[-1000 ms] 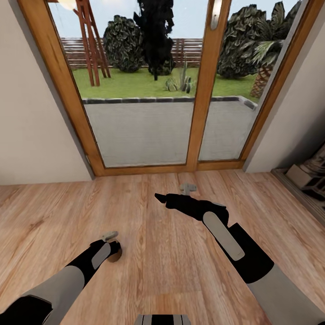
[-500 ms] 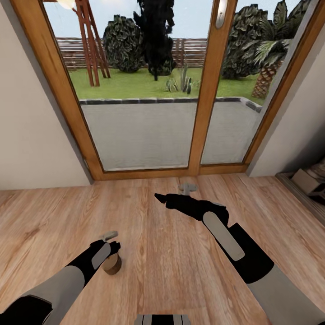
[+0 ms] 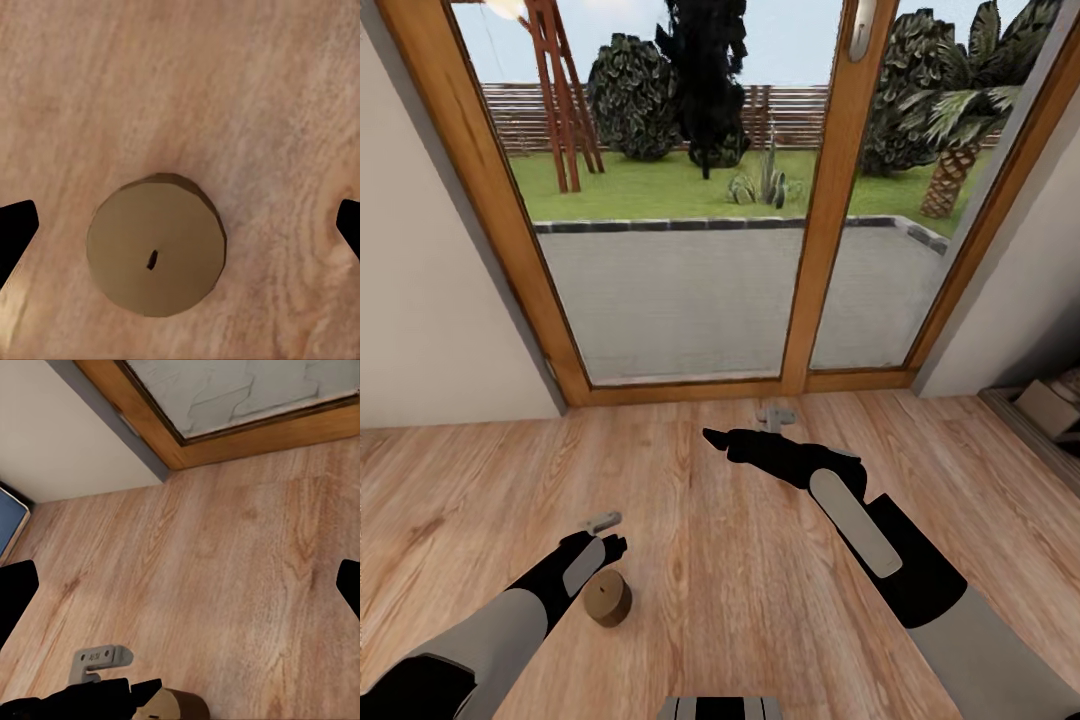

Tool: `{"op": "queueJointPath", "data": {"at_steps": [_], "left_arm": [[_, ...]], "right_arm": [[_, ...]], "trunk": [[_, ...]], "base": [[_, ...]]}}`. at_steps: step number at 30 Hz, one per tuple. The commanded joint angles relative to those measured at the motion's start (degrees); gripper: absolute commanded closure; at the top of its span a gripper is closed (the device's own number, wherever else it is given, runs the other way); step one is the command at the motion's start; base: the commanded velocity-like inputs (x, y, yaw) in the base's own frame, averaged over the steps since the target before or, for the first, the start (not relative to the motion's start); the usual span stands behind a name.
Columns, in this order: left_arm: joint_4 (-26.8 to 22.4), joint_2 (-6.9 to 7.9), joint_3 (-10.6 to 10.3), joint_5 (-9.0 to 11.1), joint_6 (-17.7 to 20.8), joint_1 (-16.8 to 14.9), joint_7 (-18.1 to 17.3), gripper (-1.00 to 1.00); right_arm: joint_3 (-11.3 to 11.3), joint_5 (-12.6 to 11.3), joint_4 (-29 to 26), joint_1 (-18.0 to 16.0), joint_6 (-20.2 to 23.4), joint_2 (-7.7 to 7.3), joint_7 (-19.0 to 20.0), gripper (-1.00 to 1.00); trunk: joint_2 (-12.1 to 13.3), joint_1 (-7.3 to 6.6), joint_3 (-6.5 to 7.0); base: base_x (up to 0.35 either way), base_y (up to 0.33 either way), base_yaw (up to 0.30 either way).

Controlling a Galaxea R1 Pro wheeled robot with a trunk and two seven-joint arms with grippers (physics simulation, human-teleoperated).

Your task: Place each of the two pumpkins and all three candles from the living room inside a cabinet in the living room (use any cabinet), then make sure every cabinet is closed, and position the cauldron so it is next to a table in the living room.

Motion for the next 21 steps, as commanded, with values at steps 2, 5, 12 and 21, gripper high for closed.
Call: {"op": "queueJointPath", "data": {"at_steps": [2,5,12,21], "left_arm": [[-0.15,0.06,-0.50,0.47,0.23,-0.01,0.41,-1.00],[-0.15,0.06,-0.50,0.45,0.22,-0.01,0.42,-1.00],[-0.15,0.06,-0.51,0.47,0.23,-0.01,0.42,-1.00],[-0.15,0.06,-0.51,0.28,0.15,-0.01,0.42,-1.00]], "right_arm": [[0.11,-0.61,-0.05,-0.06,0.03,-0.04,-0.58,-1.00],[0.11,-0.61,-0.05,-0.06,0.03,-0.04,-0.58,-1.00],[0.11,-0.61,-0.10,-0.10,0.03,-0.04,-0.58,-1.00],[0.11,-0.61,-0.14,-0.05,0.03,-0.04,-0.58,-1.00]], "trunk": [[-0.02,-0.01,-0.05],[-0.02,-0.01,-0.05],[-0.02,-0.01,-0.05],[-0.05,0.04,-0.49]], "base": [[0.008,0.076,0.000],[0.003,0.034,0.000],[0.096,0.065,0.000],[0.025,0.013,0.000]]}}
